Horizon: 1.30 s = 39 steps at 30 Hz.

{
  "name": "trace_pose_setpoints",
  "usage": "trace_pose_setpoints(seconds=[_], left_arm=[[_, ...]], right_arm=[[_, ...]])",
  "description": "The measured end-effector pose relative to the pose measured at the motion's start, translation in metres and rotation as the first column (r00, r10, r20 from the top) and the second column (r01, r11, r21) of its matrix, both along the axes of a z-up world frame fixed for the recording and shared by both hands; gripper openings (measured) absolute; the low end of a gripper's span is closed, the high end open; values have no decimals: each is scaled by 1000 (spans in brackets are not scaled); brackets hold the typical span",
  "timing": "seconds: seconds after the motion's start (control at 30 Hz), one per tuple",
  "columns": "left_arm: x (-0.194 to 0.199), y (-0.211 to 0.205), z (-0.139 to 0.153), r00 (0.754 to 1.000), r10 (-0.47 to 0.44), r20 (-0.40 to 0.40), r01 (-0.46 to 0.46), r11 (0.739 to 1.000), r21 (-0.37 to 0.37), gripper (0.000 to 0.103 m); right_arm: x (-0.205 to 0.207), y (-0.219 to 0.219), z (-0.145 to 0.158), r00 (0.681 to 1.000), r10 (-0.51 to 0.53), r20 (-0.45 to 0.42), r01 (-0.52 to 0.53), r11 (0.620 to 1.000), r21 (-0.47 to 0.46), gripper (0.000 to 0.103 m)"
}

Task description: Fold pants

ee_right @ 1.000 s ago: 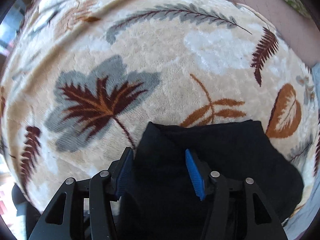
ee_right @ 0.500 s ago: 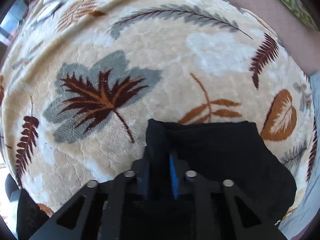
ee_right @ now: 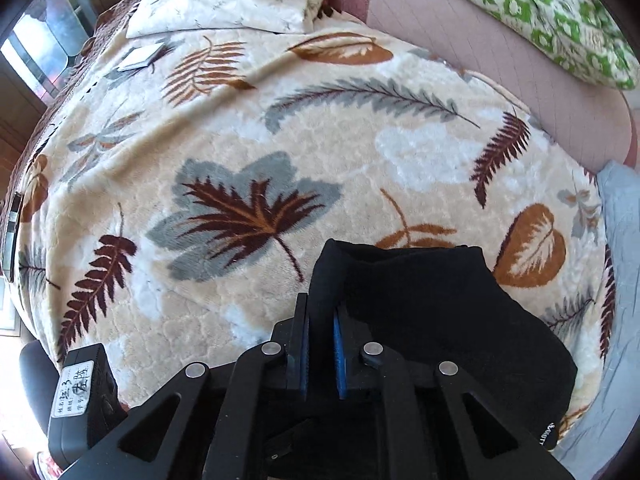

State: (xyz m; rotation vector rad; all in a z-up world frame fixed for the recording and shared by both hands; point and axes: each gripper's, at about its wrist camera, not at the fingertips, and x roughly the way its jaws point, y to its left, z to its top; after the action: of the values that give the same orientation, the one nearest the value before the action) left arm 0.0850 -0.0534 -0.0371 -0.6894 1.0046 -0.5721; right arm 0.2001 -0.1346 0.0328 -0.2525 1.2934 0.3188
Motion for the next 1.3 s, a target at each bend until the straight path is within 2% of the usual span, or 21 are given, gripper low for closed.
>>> trace_pose_setpoints(seconds=[0.03, 0.23, 0.4, 0.5, 0.6, 0.63, 0.7, 0.77, 0.83, 0.9, 1.0, 1.07, 1.13, 1.2, 1.3], left_arm=[[0, -3, 3, 1000, 13, 0, -13, 1000, -1, 9], [-9, 41, 22, 992, 128, -5, -128, 992, -16, 8], [-9, 88, 15, 963, 257, -80, -259, 965, -24, 8], [-11, 103, 12, 947, 305, -100, -307, 952, -6, 8], [-18, 114, 26, 936, 349, -48, -348, 937, 17, 8], [-22, 120, 34, 928, 373, -13, -373, 928, 14, 8], [-31, 129, 46, 907, 419, 51, -419, 908, -6, 8], [-34, 140, 56, 895, 435, 100, -437, 899, -7, 10], [-32, 141, 58, 900, 418, 126, -424, 905, 23, 17], [-27, 128, 50, 914, 392, 102, -399, 916, 53, 19], [-10, 117, 37, 938, 343, 45, -345, 933, 99, 19], [-5, 105, 23, 951, 309, 17, -308, 937, 167, 19], [-3, 100, 8, 952, 306, -14, -297, 932, 206, 20], [-5, 102, 4, 950, 312, -10, -304, 932, 198, 21], [-7, 101, 4, 951, 309, -4, -302, 932, 202, 21]], right_arm=[[-1, 2, -1, 1000, 10, 2, -10, 1000, -3, 11], [1, 53, 3, 997, 74, 10, -74, 997, -3, 11], [9, 101, -4, 995, 101, 4, -101, 994, 31, 11], [17, 114, -21, 993, 105, -58, -103, 994, 42, 18], [21, 112, -22, 992, 101, -77, -94, 992, 81, 25], [22, 106, -18, 994, 90, -68, -82, 990, 113, 32], [23, 91, -3, 999, 46, -17, -43, 988, 150, 43], [23, 79, 8, 1000, 15, 19, -18, 984, 175, 45], [21, 68, 13, 1000, 10, 26, -14, 982, 188, 45], [15, 60, 12, 999, 15, 37, -22, 984, 174, 45], [3, 41, -8, 1000, -4, -4, 4, 987, 161, 45], [-6, 27, -26, 999, -19, -31, 23, 989, 146, 45], [-13, 9, -44, 997, -55, -58, 62, 989, 131, 45], [-16, -5, -56, 995, -88, -51, 93, 989, 111, 45], [-19, -20, -62, 994, -101, -42, 106, 981, 161, 47]])
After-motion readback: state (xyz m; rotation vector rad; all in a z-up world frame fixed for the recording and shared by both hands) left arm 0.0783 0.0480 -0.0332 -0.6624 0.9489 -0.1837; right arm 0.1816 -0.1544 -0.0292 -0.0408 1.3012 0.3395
